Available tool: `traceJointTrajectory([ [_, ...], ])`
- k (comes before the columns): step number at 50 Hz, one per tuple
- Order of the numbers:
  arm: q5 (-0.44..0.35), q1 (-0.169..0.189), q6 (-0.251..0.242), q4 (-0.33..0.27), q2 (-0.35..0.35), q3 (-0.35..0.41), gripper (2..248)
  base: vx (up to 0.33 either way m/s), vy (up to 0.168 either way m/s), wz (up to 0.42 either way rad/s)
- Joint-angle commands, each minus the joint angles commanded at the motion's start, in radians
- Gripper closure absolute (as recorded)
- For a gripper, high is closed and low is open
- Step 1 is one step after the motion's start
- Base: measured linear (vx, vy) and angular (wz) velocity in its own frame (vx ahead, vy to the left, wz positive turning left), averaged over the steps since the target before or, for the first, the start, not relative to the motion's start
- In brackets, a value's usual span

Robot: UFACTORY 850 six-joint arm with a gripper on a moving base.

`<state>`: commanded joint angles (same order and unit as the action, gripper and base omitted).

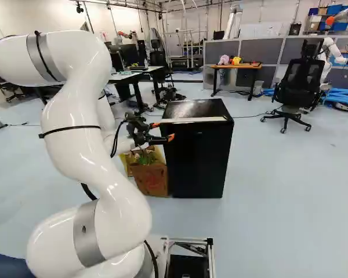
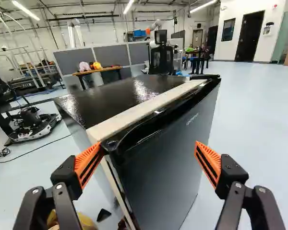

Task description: Grab a drink from the fridge

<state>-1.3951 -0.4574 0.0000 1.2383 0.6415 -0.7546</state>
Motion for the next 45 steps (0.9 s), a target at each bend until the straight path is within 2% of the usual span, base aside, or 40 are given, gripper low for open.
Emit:
traceJointTrajectory([
  [45, 0.000, -0.009, 0.000, 0.000, -0.018, 0.033, 3, 0.000, 0.000, 0.000],
])
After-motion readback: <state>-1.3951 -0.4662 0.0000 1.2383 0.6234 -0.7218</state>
